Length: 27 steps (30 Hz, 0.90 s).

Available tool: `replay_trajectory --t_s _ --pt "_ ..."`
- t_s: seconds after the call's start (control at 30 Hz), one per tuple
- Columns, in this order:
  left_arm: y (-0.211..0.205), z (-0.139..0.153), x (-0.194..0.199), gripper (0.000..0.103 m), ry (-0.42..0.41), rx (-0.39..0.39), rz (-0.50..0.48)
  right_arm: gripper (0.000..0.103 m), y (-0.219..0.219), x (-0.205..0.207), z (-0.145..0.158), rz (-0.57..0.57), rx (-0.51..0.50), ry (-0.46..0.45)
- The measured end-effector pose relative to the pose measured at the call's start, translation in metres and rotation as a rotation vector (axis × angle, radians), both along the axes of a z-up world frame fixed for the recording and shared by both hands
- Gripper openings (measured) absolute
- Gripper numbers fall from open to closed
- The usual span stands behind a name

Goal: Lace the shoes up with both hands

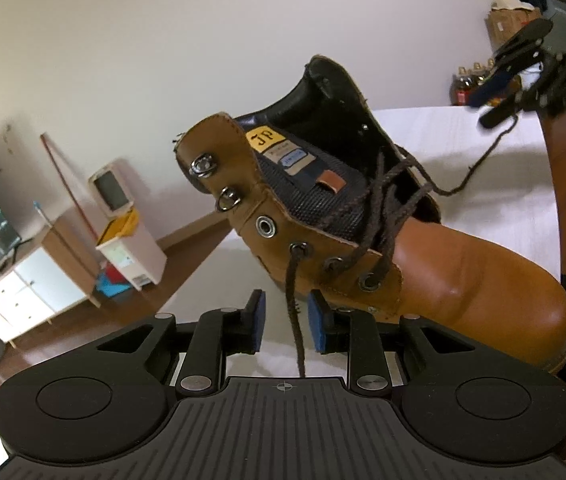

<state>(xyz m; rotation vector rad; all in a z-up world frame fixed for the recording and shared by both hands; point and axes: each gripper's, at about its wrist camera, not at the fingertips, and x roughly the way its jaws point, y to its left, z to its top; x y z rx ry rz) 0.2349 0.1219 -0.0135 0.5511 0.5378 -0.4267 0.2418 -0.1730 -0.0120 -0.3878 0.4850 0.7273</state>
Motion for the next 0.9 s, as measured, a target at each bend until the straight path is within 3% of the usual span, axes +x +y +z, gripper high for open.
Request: replay_trajectory --t_s 0.23,0.3,0.33,0.57,0.9 --pt "0.0 0.003 -0.006 0.003 -0.011 -0.02 -0.004 0.033 0.055 0.007 -0.008 0.113 -0.042 -0.04" --pt "0.001 0.003 -0.009 0.003 -0.023 -0.027 -0.001 0.016 0.059 0.014 -0.011 0.111 -0.046 -0.032" --pt "0.003 0.002 -0.011 0.003 -0.033 -0.028 0.006 0.003 0.06 0.018 -0.012 0.102 -0.047 -0.018" --pt "0.024 -0.003 -0.024 0.002 -0.037 -0.05 0.088 0.001 0.025 0.022 0.004 -0.028 0.01 -0.036" --pt "0.023 -0.002 -0.031 0.002 -0.038 -0.063 0.1 0.003 0.022 0.024 -0.005 -0.022 0.011 -0.013"
